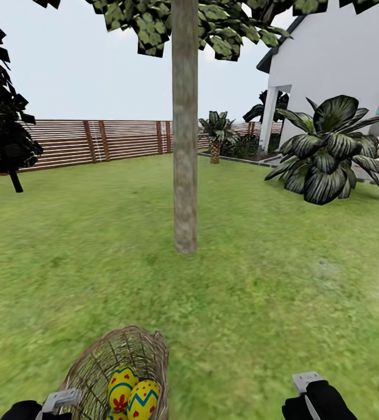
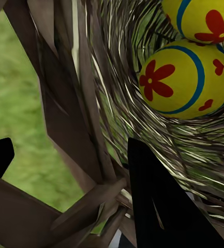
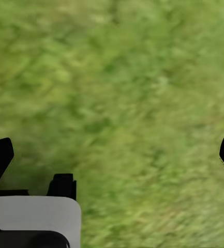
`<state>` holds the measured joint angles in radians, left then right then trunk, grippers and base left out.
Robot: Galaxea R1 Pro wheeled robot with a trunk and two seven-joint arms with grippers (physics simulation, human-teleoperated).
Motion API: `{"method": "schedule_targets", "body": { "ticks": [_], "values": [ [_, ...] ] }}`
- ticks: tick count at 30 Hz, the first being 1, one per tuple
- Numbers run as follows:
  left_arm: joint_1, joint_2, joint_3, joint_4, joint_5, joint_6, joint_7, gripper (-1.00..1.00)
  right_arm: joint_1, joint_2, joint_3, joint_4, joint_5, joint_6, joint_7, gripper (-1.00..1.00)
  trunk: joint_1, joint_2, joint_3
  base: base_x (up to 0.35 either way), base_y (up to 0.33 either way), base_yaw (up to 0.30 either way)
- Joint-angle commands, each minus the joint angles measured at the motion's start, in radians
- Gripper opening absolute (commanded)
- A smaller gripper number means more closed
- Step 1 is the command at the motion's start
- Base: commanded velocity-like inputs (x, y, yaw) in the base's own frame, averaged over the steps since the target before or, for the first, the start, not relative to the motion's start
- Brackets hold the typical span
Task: Take the three Easter eggs out of the wicker basket on the lawn in the garden, then place them on the lawn next to a single tree (choose any tree) so that all three eggs are next to the same tree and none are left in the basket.
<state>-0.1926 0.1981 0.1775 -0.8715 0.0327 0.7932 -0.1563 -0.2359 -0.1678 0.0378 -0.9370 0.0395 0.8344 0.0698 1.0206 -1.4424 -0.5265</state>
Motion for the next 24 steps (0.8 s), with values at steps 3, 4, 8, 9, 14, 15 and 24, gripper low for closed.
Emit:
{"method": "schedule_targets", "body": {
  "ticks": [3, 4, 8, 9, 14, 15, 24],
  "values": [
    [-0.001, 0.0, 0.002, -0.001, 0.01, 0.006, -0.005, -1.0, -0.001, -0.001, 0.002, -0.001, 0.004, 0.005, 0.005, 1.0, 0.001, -0.001, -0.001, 0.337, 0.0, 0.045],
    [-0.001, 0.0, 0.002, -0.001, 0.01, 0.006, -0.005, -1.0, -0.001, -0.001, 0.002, -0.002, 0.004, 0.005, 0.005, 1.0, 0.001, -0.001, -0.001, 0.337, 0.0, 0.194],
    [-0.001, 0.0, 0.002, -0.001, 0.01, 0.006, -0.005, -1.0, -0.001, -0.001, 0.002, -0.002, 0.004, 0.005, 0.005, 1.0, 0.001, -0.001, -0.001, 0.337, 0.0, 0.138],
    [-0.001, 0.0, 0.002, -0.001, 0.01, 0.006, -0.005, -1.0, -0.001, -0.001, 0.002, -0.002, 0.004, 0.005, 0.005, 1.0, 0.001, -0.001, -0.001, 0.337, 0.0, 0.013],
    [-0.001, 0.0, 0.002, -0.001, 0.01, 0.006, -0.005, -1.0, 0.0, -0.001, 0.002, -0.002, 0.004, 0.005, 0.005, 1.0, 0.001, -0.001, -0.001, 0.337, 0.0, 0.196],
    [-0.001, 0.0, 0.002, -0.001, 0.01, 0.006, -0.005, -1.0, -0.001, -0.001, 0.002, -0.002, 0.004, 0.005, 0.005, 1.0, 0.001, -0.001, -0.001, 0.337, 0.0, 0.25],
    [-0.001, 0.0, 0.002, -0.001, 0.01, 0.006, -0.005, -1.0, -0.001, -0.001, 0.003, -0.002, 0.005, 0.003, 0.005, 1.0, 0.001, -0.001, -0.001, 0.337, 0.0, 0.176]
  ]
}}
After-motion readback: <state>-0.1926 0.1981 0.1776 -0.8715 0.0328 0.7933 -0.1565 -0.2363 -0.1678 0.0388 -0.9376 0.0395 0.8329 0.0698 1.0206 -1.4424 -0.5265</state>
